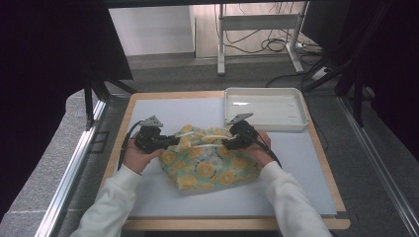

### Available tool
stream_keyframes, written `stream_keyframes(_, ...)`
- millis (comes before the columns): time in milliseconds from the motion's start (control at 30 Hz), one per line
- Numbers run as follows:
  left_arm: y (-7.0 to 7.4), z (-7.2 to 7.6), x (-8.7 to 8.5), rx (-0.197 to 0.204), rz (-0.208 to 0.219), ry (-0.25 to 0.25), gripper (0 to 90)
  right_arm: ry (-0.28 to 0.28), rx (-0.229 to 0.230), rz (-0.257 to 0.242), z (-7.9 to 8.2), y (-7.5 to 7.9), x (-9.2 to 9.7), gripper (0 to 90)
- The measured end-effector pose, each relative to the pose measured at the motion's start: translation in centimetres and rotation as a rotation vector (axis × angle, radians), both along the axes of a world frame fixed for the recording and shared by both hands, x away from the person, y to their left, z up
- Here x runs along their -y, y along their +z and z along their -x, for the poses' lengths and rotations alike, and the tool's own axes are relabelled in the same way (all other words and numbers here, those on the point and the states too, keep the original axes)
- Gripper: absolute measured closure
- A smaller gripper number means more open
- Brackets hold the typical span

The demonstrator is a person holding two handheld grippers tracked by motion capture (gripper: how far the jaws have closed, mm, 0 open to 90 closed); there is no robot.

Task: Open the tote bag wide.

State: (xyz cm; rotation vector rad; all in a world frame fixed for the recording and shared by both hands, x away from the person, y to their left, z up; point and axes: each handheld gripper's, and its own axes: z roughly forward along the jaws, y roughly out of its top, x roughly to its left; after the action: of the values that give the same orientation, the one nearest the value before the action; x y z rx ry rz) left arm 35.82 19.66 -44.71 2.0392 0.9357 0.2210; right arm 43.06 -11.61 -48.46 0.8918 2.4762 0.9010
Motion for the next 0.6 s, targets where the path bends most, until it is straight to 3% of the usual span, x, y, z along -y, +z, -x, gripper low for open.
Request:
stream_keyframes(133,0.0,0.0,0.0,0.001,0.001,-0.001,86.6,0.010,-0.002,0.041,-0.4,-0.5,-0.7,37.7)
stream_keyframes(233,0.0,0.0,0.0,0.000,0.000,-0.002,86.6,0.002,0.012,0.059,-0.7,-0.8,-1.0,50.3)
stream_keyframes(400,-0.1,0.0,-0.1,-0.002,0.002,0.000,86.6,0.000,0.017,0.029,-0.8,-0.7,-1.0,76.7)
stream_keyframes(500,-0.1,0.0,-0.2,-0.004,0.000,0.002,86.6,-0.008,0.027,-0.018,-0.5,-0.3,-0.5,85.2)
stream_keyframes(600,-0.2,0.0,-0.1,-0.004,-0.002,0.001,86.6,-0.012,0.023,-0.054,-0.2,0.0,-0.1,87.9)
